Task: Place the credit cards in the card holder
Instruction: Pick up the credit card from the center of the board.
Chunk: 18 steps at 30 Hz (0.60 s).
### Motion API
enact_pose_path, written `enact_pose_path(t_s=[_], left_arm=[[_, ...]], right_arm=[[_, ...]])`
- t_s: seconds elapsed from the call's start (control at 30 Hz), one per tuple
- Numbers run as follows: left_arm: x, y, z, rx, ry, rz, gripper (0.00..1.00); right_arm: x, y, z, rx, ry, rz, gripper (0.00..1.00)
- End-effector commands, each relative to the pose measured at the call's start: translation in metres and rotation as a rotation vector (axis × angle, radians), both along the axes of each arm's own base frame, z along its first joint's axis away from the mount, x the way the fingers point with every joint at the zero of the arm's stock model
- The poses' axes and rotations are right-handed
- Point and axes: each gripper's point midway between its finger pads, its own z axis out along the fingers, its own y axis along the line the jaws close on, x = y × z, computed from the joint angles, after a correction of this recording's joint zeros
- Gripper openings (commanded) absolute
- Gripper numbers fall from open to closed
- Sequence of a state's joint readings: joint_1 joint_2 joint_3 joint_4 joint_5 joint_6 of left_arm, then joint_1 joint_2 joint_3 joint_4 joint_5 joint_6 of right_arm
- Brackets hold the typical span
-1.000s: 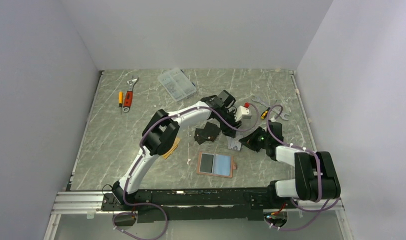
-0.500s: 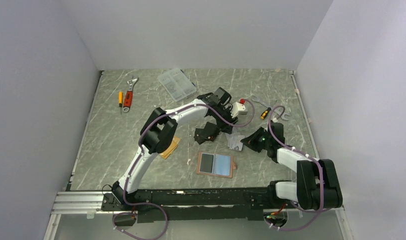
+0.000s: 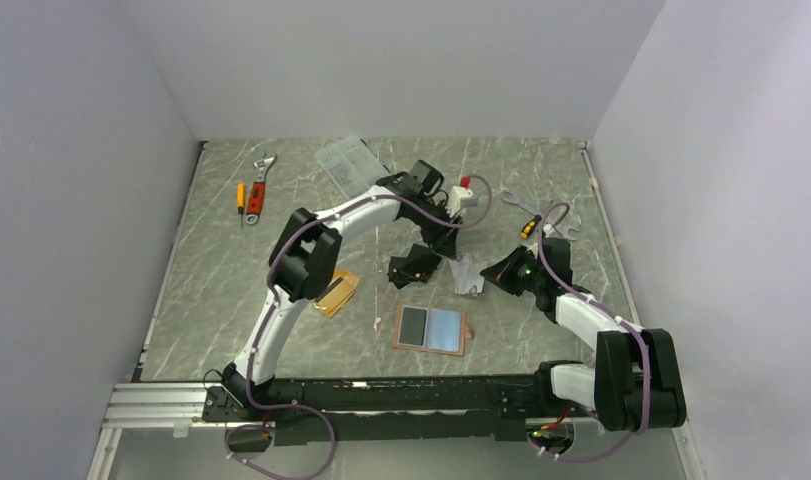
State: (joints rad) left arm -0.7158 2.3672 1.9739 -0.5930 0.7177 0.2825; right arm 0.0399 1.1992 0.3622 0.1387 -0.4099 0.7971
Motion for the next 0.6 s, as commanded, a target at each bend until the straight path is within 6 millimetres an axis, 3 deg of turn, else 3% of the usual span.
enact_pose_path(t_s=[0.0,0.1,0.13,0.17,0.4,0.57], left_arm=[[-0.002,0.002,0.086,-0.196,0.09,0.051,0.52],[-0.013,0.006,0.09,-0.259,0.209,0.07,0.64],[-0.019,0.005,0.09,-0.275,0.233,0.066,0.8],[-0.025,0.005,0.088,-0.281,0.259,0.068,0.83],[-0.04,-0.003,0.07,-0.294,0.444,0.092,0.73],[-0.045,-0.008,0.082,-0.36,0.521,0.094,0.75]], right_arm=[[0.014,0.007,0.027,0.021,-0.115,0.055,0.0],[0.014,0.01,0.036,0.041,-0.157,0.064,0.0],[0.014,0.011,0.038,0.046,-0.167,0.067,0.0],[0.013,0.011,0.039,0.05,-0.175,0.066,0.0],[0.013,0.018,0.059,0.148,-0.256,0.101,0.0],[0.011,0.012,0.073,0.177,-0.312,0.092,0.0]])
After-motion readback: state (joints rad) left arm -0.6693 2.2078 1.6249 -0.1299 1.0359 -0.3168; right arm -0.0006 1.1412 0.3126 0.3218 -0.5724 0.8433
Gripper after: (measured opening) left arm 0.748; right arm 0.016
